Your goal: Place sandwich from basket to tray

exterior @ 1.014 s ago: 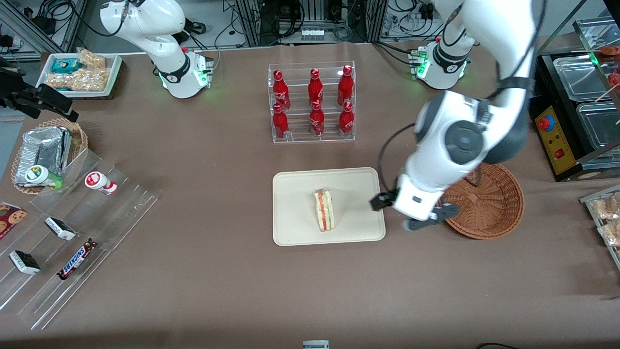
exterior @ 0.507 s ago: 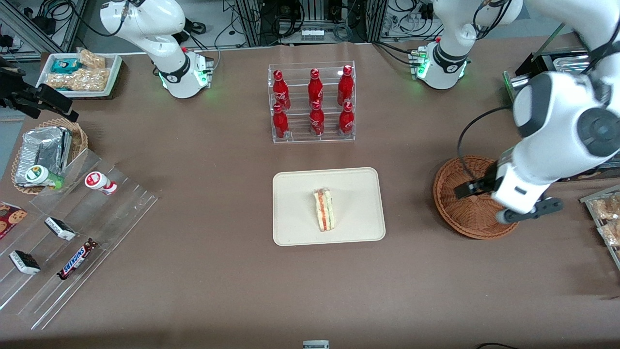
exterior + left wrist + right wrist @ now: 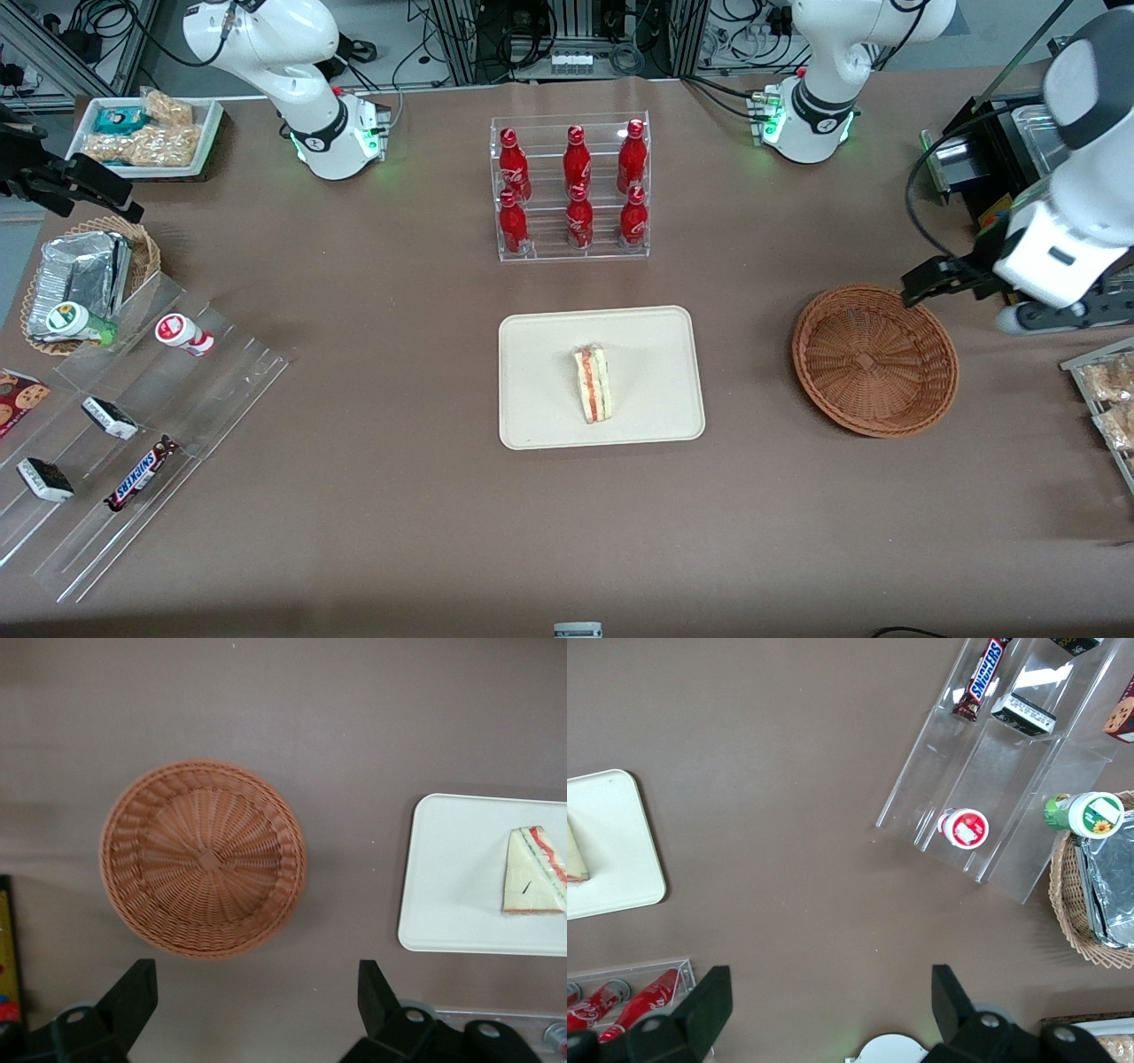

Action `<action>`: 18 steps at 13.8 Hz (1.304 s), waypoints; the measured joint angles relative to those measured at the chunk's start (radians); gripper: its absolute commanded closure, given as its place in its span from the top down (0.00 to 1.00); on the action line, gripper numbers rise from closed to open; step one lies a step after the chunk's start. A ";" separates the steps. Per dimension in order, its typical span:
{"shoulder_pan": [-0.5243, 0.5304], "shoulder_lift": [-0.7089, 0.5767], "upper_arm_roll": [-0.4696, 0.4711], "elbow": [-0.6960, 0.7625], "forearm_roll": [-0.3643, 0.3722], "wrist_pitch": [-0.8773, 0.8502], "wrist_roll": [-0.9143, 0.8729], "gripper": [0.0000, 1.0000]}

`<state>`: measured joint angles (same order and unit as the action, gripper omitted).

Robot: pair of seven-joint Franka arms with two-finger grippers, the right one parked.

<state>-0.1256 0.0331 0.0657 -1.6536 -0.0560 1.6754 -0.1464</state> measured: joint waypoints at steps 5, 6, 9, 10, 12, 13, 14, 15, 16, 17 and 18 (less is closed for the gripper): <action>0.137 -0.013 -0.126 0.022 0.000 -0.073 0.084 1.00; 0.138 -0.014 -0.124 0.031 0.000 -0.095 0.111 1.00; 0.130 -0.015 -0.106 0.081 0.000 -0.131 0.143 1.00; 0.123 -0.015 -0.097 0.089 0.000 -0.132 0.145 1.00; 0.114 -0.014 -0.085 0.090 0.001 -0.135 0.149 1.00; 0.113 -0.014 -0.085 0.090 0.002 -0.136 0.149 1.00; 0.112 -0.014 -0.085 0.090 0.010 -0.136 0.149 1.00; 0.110 -0.014 -0.085 0.090 0.027 -0.136 0.149 1.00; 0.110 -0.014 -0.085 0.090 0.038 -0.137 0.149 1.00; 0.110 -0.015 -0.084 0.090 0.040 -0.138 0.149 1.00; 0.110 -0.017 -0.083 0.090 0.040 -0.138 0.149 1.00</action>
<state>-0.0161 0.0165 -0.0175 -1.5637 -0.0160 1.5376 0.0030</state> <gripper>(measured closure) 0.000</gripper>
